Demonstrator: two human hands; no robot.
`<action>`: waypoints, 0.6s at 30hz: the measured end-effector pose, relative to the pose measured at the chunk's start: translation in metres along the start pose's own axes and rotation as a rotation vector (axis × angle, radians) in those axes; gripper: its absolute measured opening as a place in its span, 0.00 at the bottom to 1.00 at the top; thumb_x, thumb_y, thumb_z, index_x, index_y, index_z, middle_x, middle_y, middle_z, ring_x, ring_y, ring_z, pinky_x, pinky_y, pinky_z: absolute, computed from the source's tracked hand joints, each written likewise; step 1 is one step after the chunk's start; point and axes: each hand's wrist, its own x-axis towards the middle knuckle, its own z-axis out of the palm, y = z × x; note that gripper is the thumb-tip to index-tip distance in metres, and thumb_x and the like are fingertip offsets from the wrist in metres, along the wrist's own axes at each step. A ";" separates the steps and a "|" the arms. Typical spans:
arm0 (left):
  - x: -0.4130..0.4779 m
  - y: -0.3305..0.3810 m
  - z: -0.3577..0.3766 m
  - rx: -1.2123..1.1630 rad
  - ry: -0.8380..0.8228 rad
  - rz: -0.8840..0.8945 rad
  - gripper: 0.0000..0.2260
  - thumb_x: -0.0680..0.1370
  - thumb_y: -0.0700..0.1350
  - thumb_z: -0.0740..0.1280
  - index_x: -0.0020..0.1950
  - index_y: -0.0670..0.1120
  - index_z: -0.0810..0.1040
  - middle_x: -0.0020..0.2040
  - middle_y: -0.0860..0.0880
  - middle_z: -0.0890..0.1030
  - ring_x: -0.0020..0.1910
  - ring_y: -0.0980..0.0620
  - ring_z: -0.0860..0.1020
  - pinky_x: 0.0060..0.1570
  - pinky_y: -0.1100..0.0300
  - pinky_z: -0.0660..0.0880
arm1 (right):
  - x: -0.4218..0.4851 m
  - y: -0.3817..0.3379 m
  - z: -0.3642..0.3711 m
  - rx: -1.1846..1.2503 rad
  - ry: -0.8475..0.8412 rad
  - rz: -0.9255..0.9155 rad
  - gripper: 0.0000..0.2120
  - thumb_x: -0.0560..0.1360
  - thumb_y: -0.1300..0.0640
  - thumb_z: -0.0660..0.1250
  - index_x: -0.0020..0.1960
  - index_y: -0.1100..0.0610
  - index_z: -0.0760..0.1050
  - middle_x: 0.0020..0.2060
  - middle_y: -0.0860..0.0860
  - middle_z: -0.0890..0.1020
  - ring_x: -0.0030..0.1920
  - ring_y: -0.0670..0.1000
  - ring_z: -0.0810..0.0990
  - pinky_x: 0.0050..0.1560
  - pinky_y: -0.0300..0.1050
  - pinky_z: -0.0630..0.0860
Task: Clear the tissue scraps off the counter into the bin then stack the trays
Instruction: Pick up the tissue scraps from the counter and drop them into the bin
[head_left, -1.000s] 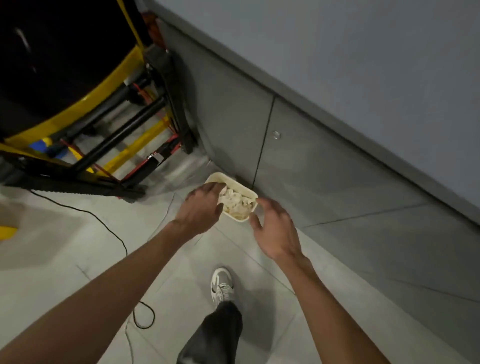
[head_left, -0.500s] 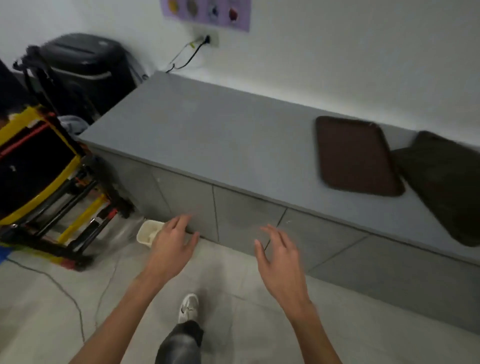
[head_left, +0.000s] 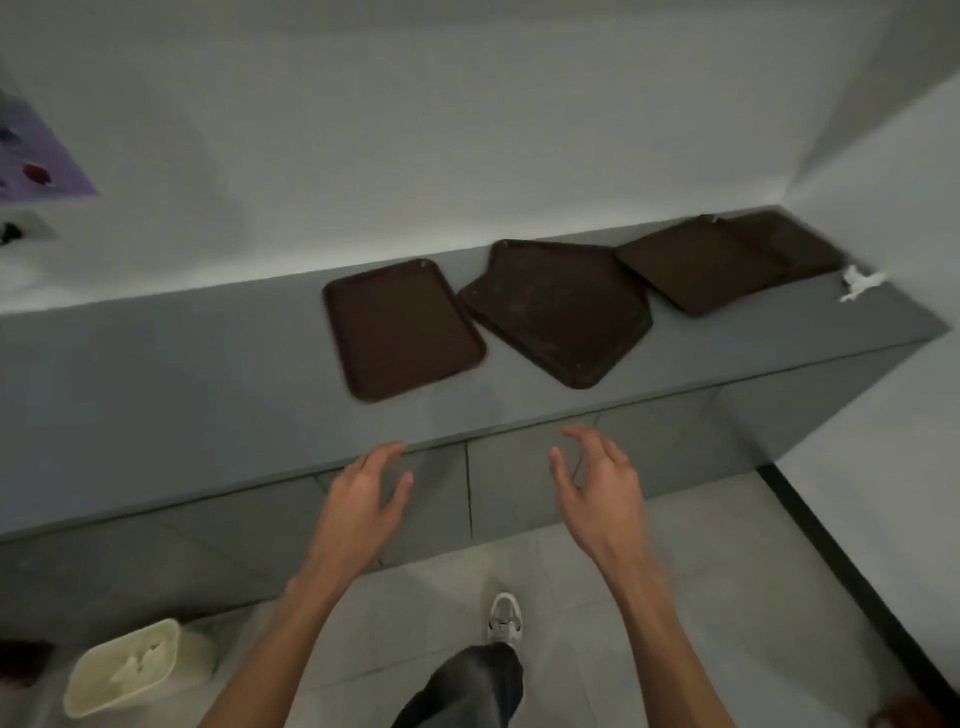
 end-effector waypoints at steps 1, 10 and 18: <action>0.017 0.014 0.016 -0.012 -0.022 0.016 0.16 0.80 0.47 0.71 0.68 0.50 0.78 0.63 0.52 0.83 0.62 0.50 0.81 0.64 0.59 0.72 | 0.015 0.017 -0.010 -0.006 0.015 0.024 0.16 0.83 0.46 0.65 0.67 0.51 0.78 0.62 0.52 0.82 0.61 0.56 0.81 0.62 0.52 0.79; 0.176 0.166 0.168 -0.107 -0.241 0.118 0.15 0.80 0.42 0.71 0.67 0.46 0.80 0.61 0.51 0.84 0.60 0.51 0.82 0.60 0.66 0.70 | 0.149 0.158 -0.115 -0.094 0.106 0.187 0.15 0.84 0.46 0.65 0.69 0.49 0.77 0.65 0.48 0.81 0.64 0.51 0.80 0.62 0.46 0.78; 0.298 0.321 0.291 -0.128 -0.384 0.343 0.12 0.81 0.46 0.70 0.64 0.51 0.82 0.60 0.55 0.84 0.59 0.56 0.81 0.62 0.59 0.76 | 0.240 0.281 -0.199 -0.088 0.206 0.373 0.14 0.83 0.47 0.66 0.67 0.47 0.77 0.65 0.47 0.81 0.65 0.51 0.80 0.65 0.47 0.77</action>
